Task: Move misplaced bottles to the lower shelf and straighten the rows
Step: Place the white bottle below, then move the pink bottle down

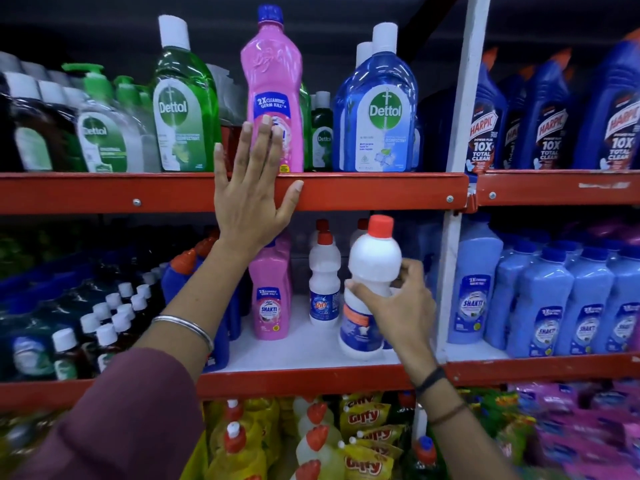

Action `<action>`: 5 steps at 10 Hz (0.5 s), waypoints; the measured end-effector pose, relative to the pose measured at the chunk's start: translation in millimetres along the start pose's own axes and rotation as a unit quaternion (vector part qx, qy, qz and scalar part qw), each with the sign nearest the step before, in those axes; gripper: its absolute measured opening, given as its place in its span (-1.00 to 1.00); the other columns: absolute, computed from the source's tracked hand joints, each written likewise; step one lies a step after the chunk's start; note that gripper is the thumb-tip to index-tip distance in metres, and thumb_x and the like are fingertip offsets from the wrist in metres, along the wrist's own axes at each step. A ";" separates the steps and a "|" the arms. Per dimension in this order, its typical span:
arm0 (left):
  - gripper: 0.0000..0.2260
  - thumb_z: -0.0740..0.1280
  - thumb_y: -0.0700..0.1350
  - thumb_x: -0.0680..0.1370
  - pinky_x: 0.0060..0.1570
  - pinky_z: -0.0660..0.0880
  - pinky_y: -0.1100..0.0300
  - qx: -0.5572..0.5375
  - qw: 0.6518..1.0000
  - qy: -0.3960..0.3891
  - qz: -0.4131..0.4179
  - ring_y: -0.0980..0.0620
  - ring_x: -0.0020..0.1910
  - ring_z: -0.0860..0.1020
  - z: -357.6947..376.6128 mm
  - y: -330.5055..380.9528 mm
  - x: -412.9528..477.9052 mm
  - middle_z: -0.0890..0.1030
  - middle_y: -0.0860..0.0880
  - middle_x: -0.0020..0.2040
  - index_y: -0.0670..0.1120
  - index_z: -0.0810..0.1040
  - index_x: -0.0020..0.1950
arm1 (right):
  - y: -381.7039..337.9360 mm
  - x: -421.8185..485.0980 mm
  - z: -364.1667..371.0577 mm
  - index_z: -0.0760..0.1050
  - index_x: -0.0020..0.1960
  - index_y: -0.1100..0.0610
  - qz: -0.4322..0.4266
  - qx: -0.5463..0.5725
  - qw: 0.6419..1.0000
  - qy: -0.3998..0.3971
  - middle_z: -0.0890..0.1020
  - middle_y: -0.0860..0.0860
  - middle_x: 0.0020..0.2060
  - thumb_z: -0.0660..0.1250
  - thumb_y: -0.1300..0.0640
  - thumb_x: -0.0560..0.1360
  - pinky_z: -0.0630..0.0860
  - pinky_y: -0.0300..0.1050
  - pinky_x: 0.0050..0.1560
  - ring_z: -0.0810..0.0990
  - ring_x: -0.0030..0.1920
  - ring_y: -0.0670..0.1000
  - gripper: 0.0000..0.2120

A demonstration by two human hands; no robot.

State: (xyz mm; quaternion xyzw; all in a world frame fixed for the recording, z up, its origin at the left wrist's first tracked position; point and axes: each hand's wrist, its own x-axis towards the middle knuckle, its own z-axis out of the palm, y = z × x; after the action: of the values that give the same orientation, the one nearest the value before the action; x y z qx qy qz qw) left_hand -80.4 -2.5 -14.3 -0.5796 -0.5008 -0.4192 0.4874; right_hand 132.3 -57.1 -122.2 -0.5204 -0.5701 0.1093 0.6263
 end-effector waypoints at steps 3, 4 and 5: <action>-0.42 0.03 0.22 0.60 0.47 -0.03 -0.14 -0.010 0.999 0.037 0.004 -0.09 0.53 0.10 3.0 -0.8 0.2 0.19 -0.07 0.55 -0.06 0.14 0.54 | 25.3 -12.4 84.5 0.35 0.12 0.16 0.024 -0.048 0.998 0.013 0.63 0.15 0.01 0.52 -0.11 0.24 0.49 0.01 -0.12 0.61 0.00 0.24 -0.39; -0.42 0.03 0.22 0.60 0.47 -0.03 -0.14 -0.015 0.999 0.042 0.004 -0.09 0.53 0.11 4.5 -0.9 0.4 0.20 -0.06 0.55 -0.06 0.15 0.54 | 32.0 -14.0 95.7 0.35 0.12 0.18 0.021 -0.059 0.998 0.012 0.63 0.18 0.02 0.53 -0.07 0.24 0.52 0.05 -0.12 0.61 0.00 0.26 -0.38; -0.42 0.03 0.22 0.60 0.48 -0.03 -0.14 -0.016 0.999 0.044 0.002 -0.09 0.53 0.11 4.9 -0.7 0.2 0.21 -0.06 0.54 -0.06 0.16 0.54 | 32.6 -10.6 101.7 0.34 0.12 0.21 0.024 -0.074 0.997 0.020 0.63 0.21 0.01 0.53 -0.07 0.24 0.49 0.01 -0.18 0.61 -0.01 0.28 -0.37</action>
State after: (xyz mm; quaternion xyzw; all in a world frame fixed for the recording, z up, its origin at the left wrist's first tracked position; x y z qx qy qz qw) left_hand -81.1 2.4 -14.8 -0.5696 -0.4709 -0.4508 0.5006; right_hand 59.5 2.8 -173.4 -0.5806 -0.5517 0.0713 0.5945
